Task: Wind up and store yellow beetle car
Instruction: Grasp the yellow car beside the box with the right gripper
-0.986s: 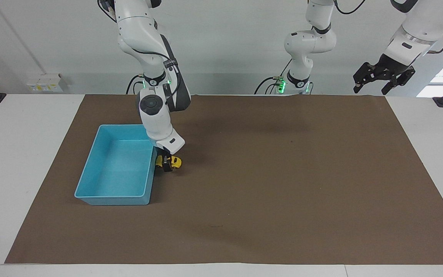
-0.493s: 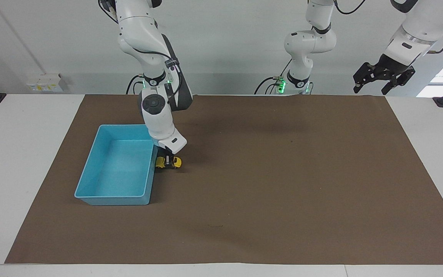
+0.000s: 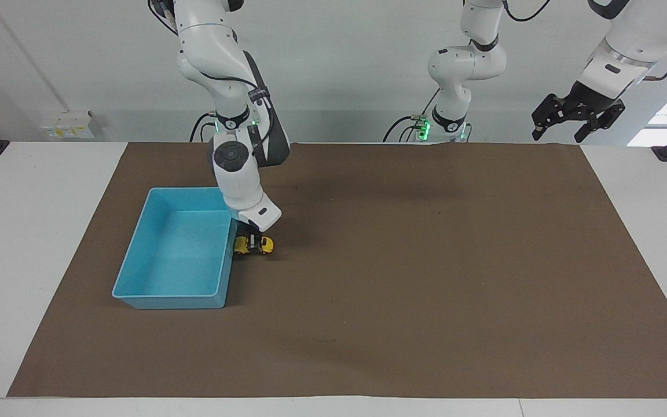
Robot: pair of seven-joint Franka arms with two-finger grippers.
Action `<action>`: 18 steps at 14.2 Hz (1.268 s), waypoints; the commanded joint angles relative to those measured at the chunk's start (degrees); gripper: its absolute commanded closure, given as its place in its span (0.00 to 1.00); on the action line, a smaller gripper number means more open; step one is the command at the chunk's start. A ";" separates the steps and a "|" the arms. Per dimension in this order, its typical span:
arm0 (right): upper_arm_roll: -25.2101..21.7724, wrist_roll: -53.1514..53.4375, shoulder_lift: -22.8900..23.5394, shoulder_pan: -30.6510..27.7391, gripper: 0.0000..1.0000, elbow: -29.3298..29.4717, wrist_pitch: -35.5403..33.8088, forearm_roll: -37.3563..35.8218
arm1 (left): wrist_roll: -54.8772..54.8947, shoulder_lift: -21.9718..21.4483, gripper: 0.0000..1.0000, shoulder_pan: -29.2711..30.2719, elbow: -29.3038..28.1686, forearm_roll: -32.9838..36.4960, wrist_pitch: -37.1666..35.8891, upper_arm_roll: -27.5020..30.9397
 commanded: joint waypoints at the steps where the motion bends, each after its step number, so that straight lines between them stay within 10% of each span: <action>1: 0.32 1.34 -0.15 0.26 1.00 2.57 -2.89 0.32 | -0.24 -1.48 0.00 0.61 -1.32 -0.58 -0.45 -0.17; 18: 1.63 4.41 -4.28 -0.44 1.00 11.88 -16.68 0.68 | -0.24 -1.48 0.00 0.61 -1.32 -0.58 -0.45 -0.17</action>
